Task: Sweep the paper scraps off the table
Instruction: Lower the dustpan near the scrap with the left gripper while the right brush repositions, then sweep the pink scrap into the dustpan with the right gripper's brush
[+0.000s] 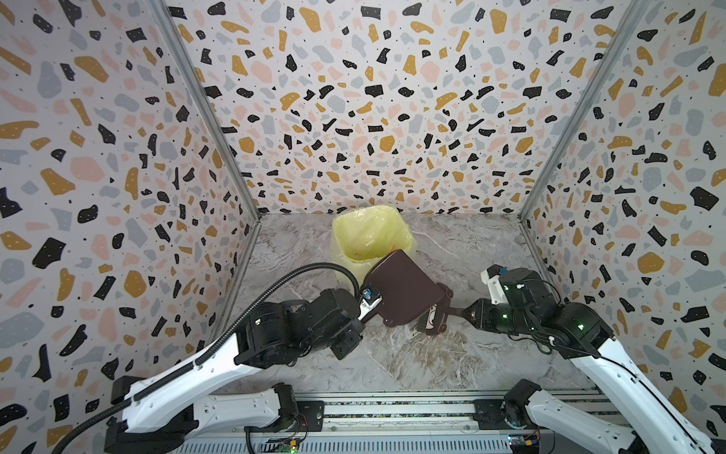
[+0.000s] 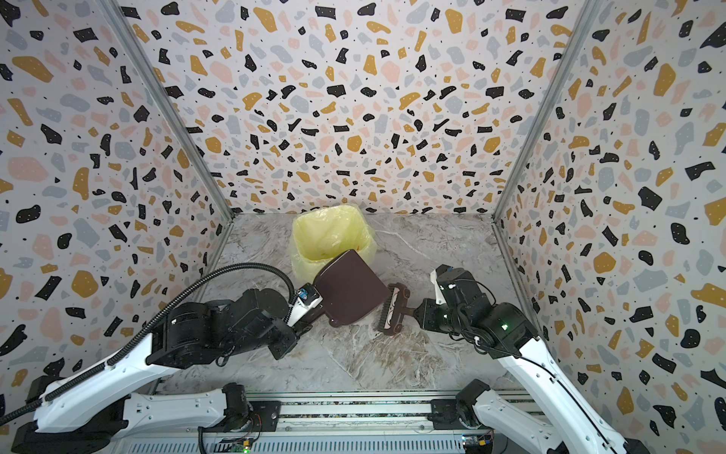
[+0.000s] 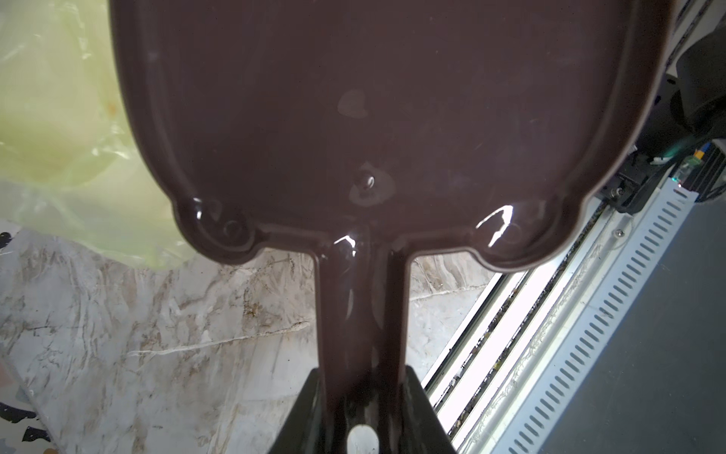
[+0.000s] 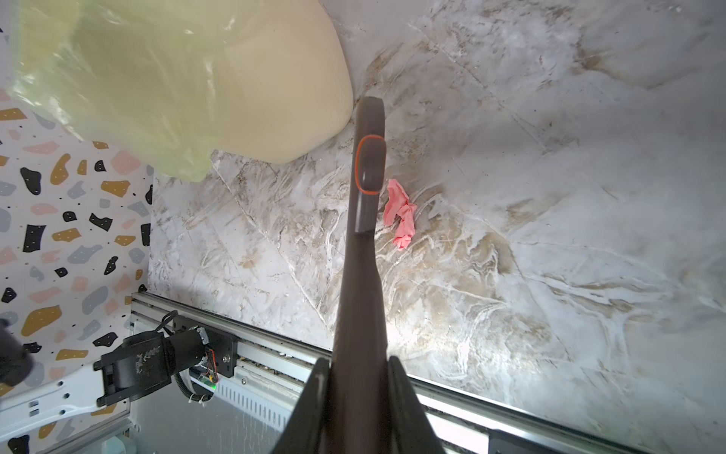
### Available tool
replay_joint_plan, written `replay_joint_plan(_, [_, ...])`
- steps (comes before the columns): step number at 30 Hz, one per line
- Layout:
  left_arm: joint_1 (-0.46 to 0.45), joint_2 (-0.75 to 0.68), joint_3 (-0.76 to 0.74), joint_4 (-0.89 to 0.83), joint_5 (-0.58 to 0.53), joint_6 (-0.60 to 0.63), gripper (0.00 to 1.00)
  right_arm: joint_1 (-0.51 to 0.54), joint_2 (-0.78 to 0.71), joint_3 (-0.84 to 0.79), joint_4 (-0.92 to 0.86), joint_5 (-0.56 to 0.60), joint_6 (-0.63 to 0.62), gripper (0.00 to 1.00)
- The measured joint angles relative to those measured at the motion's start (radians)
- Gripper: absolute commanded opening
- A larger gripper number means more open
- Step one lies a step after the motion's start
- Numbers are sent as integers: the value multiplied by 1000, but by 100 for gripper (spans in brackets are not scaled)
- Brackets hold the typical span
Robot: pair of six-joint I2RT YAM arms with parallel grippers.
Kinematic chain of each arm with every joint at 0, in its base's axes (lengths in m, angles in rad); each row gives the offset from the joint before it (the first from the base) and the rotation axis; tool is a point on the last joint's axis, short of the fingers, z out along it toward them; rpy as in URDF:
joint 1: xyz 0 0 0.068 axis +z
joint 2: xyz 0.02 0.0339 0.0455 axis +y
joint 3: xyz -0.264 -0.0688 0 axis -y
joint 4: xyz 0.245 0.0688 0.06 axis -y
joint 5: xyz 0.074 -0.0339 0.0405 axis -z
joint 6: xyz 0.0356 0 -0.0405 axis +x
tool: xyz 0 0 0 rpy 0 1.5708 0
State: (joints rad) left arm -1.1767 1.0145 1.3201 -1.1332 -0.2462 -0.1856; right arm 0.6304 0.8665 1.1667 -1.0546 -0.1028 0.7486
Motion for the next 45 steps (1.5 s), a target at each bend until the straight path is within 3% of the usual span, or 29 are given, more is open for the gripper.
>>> replay_joint_plan(10, [-116, 49, -137, -12, 27, -58, 0, -1, 137, 200, -218, 194, -82, 0])
replay_joint_plan(20, [-136, 131, -270, 1, 56, -65, 0, 35, 354, 320, -260, 281, -206, 0])
replay_joint_plan(32, [-136, 301, -280, 38, 48, -61, 0, 129, 552, 407, -255, 331, -337, 0])
replay_joint_plan(45, [-135, 443, -301, 179, 42, -53, 0, 135, 565, 431, -256, 342, -405, 0])
